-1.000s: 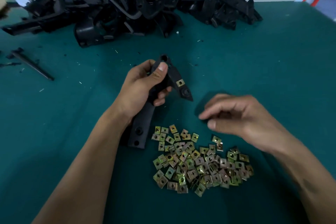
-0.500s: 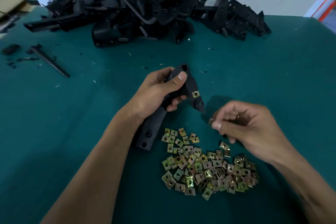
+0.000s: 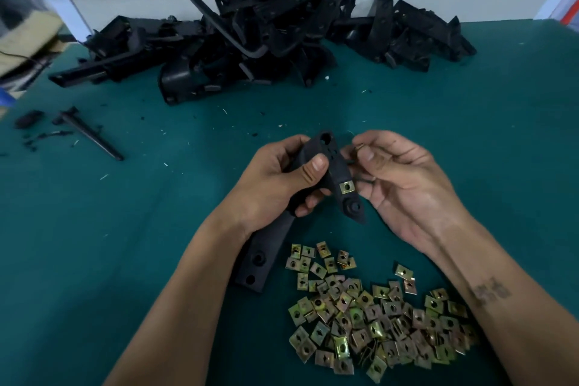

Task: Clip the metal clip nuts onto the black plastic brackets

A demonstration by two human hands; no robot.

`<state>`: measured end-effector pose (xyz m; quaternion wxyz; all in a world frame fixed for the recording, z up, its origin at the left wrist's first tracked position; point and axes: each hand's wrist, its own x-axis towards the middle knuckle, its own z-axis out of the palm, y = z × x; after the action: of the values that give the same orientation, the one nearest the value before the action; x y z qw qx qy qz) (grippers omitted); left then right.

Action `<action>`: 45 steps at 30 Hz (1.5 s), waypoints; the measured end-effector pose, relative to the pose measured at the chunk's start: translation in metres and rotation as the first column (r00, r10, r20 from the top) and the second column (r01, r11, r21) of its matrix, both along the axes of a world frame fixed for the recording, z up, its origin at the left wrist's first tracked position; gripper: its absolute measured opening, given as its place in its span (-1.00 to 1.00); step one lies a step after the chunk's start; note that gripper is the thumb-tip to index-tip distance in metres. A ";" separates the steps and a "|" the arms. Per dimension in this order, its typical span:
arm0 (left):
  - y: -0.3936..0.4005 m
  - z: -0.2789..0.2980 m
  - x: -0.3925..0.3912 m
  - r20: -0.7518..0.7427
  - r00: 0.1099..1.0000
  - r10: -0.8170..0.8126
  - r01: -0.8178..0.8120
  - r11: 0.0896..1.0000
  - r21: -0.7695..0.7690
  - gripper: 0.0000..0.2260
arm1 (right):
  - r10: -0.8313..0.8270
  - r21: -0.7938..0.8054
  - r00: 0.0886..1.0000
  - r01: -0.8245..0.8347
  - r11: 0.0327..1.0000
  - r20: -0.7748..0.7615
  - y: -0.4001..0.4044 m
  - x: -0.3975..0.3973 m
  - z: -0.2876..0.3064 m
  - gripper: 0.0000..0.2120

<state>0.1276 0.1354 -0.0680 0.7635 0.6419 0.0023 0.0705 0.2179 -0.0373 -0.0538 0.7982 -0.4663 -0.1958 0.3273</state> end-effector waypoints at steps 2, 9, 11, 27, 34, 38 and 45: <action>0.000 0.000 0.000 0.001 1.000 0.002 -0.002 1.000 0.007 -0.71 | -0.011 -0.003 1.000 0.011 1.000 -0.022 -0.005 0.002 0.002 -0.84; 0.001 -0.001 0.001 -0.012 1.000 0.023 -0.023 1.000 0.011 -0.75 | -0.165 -0.067 0.985 0.168 0.984 0.050 -0.009 0.000 0.002 -0.90; 0.000 0.000 0.000 -0.013 1.000 0.023 -0.023 1.000 0.016 -0.77 | -0.160 -0.028 0.987 0.161 0.987 0.024 -0.010 -0.001 0.003 -0.90; 0.001 0.005 -0.002 -0.028 0.995 -0.099 0.100 0.995 0.004 -0.48 | -0.043 -0.021 0.998 0.044 0.999 0.045 -0.006 -0.003 -0.002 -0.83; -0.001 0.003 -0.001 -0.048 0.996 -0.078 0.079 0.997 0.022 -0.56 | -0.077 -0.052 0.995 0.080 0.995 0.059 -0.002 -0.002 -0.005 -0.84; -0.001 0.003 -0.001 -0.062 0.995 -0.082 0.084 0.996 0.034 -0.60 | -0.092 -0.014 0.996 0.092 0.996 0.001 0.001 -0.001 -0.005 -0.90; -0.002 0.003 -0.001 -0.062 0.996 -0.071 0.073 0.997 0.034 -0.61 | -0.160 -0.053 0.987 0.158 0.986 -0.023 0.004 -0.009 -0.004 -0.94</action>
<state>0.1270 0.1339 -0.0649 0.7536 0.6570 0.0011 0.0236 0.2084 -0.0329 -0.0580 0.8122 -0.4961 -0.1385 0.2739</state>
